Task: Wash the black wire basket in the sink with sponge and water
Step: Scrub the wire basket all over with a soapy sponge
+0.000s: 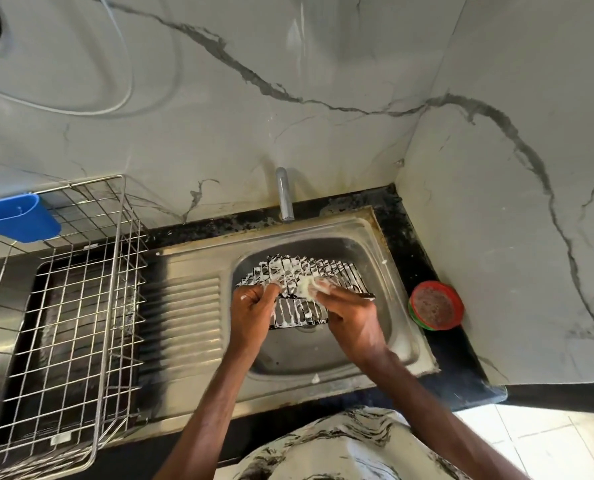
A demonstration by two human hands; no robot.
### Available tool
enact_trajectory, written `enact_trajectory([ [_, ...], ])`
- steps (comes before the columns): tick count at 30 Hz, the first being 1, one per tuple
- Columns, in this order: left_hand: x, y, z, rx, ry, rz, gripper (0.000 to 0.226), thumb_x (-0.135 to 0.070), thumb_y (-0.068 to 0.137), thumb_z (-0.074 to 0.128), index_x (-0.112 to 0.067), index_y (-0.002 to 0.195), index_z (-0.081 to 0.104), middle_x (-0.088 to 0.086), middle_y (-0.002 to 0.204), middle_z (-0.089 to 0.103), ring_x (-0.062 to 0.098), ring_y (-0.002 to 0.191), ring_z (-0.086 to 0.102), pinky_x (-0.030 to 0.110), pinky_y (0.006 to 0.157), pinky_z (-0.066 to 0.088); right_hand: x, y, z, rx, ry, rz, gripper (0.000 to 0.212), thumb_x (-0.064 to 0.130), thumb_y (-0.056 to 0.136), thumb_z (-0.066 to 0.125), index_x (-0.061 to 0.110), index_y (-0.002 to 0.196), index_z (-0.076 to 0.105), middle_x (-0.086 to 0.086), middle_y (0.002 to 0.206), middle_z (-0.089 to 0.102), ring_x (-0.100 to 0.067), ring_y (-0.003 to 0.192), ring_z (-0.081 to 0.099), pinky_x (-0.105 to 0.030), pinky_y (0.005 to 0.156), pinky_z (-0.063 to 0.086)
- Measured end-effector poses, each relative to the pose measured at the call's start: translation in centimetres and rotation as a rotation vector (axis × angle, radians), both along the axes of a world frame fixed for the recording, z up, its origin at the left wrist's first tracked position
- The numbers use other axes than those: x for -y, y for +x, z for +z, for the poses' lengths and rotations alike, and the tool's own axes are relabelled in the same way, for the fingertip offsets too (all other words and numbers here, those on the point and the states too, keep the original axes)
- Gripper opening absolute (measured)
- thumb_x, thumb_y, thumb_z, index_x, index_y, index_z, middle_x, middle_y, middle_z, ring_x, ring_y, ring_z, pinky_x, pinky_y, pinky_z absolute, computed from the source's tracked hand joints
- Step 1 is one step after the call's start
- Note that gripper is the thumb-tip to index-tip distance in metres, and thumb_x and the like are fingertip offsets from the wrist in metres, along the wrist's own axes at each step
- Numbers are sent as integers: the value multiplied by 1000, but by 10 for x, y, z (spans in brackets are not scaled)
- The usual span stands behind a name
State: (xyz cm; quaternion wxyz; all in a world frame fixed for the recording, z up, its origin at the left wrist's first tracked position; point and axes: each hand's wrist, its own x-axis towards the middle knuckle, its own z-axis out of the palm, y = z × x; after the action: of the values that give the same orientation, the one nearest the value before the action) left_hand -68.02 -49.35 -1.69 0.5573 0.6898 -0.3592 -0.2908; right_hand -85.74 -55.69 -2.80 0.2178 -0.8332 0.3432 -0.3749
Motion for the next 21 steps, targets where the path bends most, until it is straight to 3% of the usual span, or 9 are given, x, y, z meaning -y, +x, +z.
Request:
enact_trajectory([
  [2,-1,4,0,-28,-16,-7,55,-19,89,64,-25,38,43,-14,37,28,4,35,21,24,54,30,14,-14,-13,-25,35,-53,43,-19,76,54,6,100,79,-13,115,73,-18,104,72,-17,83,57],
  [5,-4,8,2,-44,-16,10,53,-17,86,64,-24,38,41,-14,37,28,6,36,20,30,57,36,41,-43,-37,-92,142,-226,50,-34,62,57,2,88,79,-19,105,74,-27,86,77,-11,69,54],
  [8,-3,13,5,-31,-29,6,54,-16,85,63,-25,37,40,-16,38,26,6,37,18,24,54,29,49,-52,-43,-97,189,-330,47,-35,62,58,1,83,79,-19,100,75,-29,84,77,-8,75,49],
  [12,-4,14,1,59,-21,-61,49,-27,82,62,-12,41,41,-6,36,30,11,35,23,37,45,30,41,-24,-27,-89,166,-282,48,-26,71,59,7,98,80,-16,107,75,-21,82,77,-10,71,53],
  [15,-7,10,-3,135,-7,-87,46,-26,80,61,-16,40,40,-1,34,34,12,34,27,30,45,30,28,10,1,22,117,-191,43,-21,78,61,7,107,78,-10,113,75,-15,99,74,-20,90,57],
  [18,-9,10,-1,137,-20,-82,45,-26,78,60,-26,40,37,-12,36,31,5,35,25,20,49,25,21,13,2,97,36,-76,45,-21,78,61,8,109,78,-7,112,76,-8,105,70,-18,94,54],
  [21,-11,12,-2,172,-20,-100,46,-25,78,60,-26,39,36,-12,35,30,6,34,24,20,49,24,34,-8,-22,-8,74,-181,45,-23,79,59,6,108,78,-11,112,75,-17,98,74,-7,87,51],
])
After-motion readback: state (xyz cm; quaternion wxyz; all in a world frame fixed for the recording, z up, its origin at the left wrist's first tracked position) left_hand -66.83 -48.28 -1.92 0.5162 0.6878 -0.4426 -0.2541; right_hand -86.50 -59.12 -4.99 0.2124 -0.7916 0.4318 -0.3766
